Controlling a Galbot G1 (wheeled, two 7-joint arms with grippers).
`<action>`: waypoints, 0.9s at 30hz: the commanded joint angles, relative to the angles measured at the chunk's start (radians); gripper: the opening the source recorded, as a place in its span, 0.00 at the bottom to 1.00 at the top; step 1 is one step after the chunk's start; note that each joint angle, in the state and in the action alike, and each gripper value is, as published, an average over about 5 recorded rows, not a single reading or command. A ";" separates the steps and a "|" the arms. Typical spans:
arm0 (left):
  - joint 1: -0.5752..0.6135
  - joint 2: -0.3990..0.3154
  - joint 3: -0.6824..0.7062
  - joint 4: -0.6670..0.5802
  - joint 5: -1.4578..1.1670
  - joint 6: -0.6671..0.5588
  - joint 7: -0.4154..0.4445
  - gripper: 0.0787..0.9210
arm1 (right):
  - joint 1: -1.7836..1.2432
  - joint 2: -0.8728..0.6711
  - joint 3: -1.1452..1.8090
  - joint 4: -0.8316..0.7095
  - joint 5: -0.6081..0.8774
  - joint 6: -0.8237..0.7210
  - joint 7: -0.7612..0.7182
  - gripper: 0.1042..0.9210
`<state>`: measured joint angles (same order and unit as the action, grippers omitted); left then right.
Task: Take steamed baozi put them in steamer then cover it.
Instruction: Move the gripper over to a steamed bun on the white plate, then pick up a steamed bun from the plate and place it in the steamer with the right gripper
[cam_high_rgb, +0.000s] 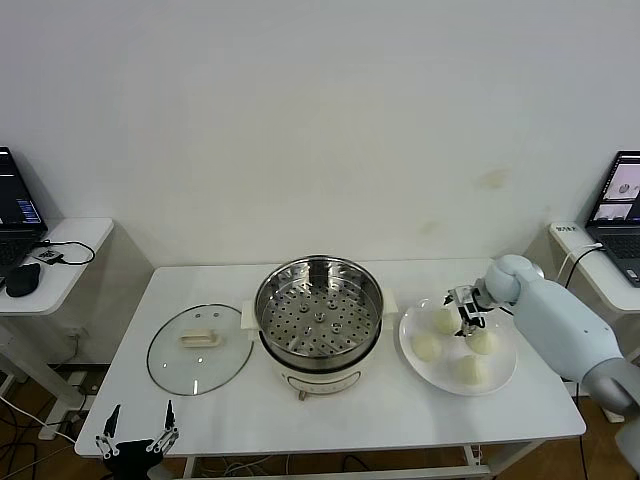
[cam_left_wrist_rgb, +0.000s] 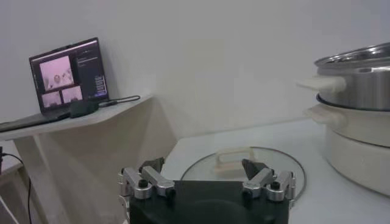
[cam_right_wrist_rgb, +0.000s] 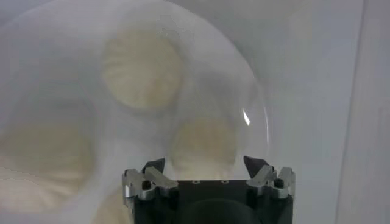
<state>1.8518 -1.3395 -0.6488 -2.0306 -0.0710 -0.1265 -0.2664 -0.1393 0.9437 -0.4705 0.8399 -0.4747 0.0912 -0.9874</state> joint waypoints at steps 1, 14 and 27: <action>-0.002 0.000 0.001 0.003 -0.001 0.000 -0.002 0.88 | 0.004 0.032 -0.005 -0.042 -0.015 0.004 0.003 0.74; -0.004 0.004 0.004 0.001 -0.003 0.000 -0.002 0.88 | 0.088 -0.059 -0.087 0.101 0.134 -0.025 -0.032 0.61; -0.014 0.022 0.021 0.002 -0.015 0.001 -0.002 0.88 | 0.534 -0.185 -0.423 0.399 0.481 -0.093 -0.066 0.63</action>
<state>1.8418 -1.3236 -0.6308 -2.0298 -0.0819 -0.1264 -0.2685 0.1323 0.8180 -0.7005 1.0767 -0.2026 0.0291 -1.0406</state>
